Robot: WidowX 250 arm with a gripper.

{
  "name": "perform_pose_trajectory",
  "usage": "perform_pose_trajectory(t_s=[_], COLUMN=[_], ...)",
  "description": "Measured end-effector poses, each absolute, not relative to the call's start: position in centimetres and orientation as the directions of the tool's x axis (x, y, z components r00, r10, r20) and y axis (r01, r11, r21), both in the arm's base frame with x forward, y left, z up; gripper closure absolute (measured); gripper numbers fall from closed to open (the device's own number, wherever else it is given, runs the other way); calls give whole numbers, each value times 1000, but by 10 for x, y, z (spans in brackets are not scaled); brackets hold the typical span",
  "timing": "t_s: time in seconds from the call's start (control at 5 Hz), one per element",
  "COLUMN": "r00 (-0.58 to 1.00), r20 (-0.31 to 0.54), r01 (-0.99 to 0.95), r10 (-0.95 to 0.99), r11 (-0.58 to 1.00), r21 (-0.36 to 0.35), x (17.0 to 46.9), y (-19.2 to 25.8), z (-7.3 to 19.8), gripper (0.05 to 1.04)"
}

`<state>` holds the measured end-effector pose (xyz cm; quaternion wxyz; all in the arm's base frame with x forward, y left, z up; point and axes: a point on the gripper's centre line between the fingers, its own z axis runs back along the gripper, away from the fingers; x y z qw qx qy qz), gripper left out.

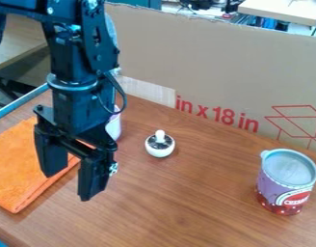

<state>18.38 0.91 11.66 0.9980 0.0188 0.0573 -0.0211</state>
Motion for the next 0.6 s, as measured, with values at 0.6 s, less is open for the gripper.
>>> perform_pose_trajectory(t_s=[0.6], r00=[999], r20=[-37], r01=[6], r10=[-4], r11=[999], r21=[53], x=[234], y=[49], z=[132], gripper=[83])
